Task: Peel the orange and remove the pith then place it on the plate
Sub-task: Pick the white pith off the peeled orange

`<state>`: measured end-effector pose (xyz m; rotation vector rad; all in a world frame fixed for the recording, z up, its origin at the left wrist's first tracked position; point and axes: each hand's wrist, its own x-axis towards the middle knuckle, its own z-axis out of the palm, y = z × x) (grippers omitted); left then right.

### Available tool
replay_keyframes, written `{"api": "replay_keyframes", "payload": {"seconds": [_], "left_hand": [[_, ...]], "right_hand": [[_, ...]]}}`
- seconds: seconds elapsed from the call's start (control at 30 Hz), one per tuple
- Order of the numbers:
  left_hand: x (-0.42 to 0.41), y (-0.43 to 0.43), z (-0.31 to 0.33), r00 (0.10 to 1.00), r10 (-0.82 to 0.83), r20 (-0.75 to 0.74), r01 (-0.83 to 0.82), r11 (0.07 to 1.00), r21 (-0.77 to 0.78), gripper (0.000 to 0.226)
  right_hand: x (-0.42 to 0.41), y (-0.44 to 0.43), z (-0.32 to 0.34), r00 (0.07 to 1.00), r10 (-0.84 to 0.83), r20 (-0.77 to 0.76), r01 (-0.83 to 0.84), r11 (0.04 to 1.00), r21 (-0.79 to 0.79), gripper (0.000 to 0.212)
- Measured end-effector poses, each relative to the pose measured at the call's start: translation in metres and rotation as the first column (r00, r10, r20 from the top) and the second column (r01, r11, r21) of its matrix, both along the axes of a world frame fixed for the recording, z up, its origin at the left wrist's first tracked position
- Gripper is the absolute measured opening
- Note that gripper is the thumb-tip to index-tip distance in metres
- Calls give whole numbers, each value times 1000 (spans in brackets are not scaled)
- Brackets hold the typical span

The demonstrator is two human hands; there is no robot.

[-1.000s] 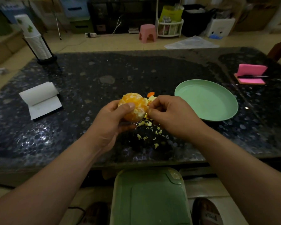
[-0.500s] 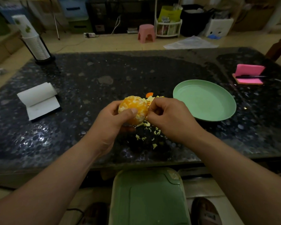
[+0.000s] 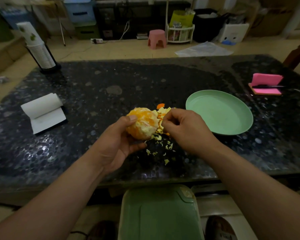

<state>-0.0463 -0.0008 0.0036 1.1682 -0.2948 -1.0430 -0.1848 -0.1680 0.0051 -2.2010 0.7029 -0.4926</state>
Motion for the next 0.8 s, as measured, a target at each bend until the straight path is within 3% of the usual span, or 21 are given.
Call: {"api": "replay_keyframes", "payload": {"seconds": [0.13, 0.27, 0.37, 0.47, 0.8], "left_hand": [[0, -1, 4, 1000, 14, -14, -14, 1000, 14, 46], [2, -4, 2, 998, 62, 8, -62, 997, 47, 39], [6, -7, -3, 996, 82, 32, -85, 993, 86, 26], [8, -12, -8, 994, 86, 73, -94, 988, 122, 29], [5, -20, -8, 974, 86, 208, -117, 983, 142, 35]], "right_hand": [[4, 0, -5, 991, -9, -137, -8, 992, -124, 19], [10, 2, -2, 993, -67, -102, 44, 976, -213, 15], [13, 1, 2, 998, -53, -18, 50, 987, -150, 14], [14, 5, 6, 999, 2, 43, 2, 996, -87, 5], [4, 6, 6, 998, 48, 41, -37, 972, -232, 8]]}}
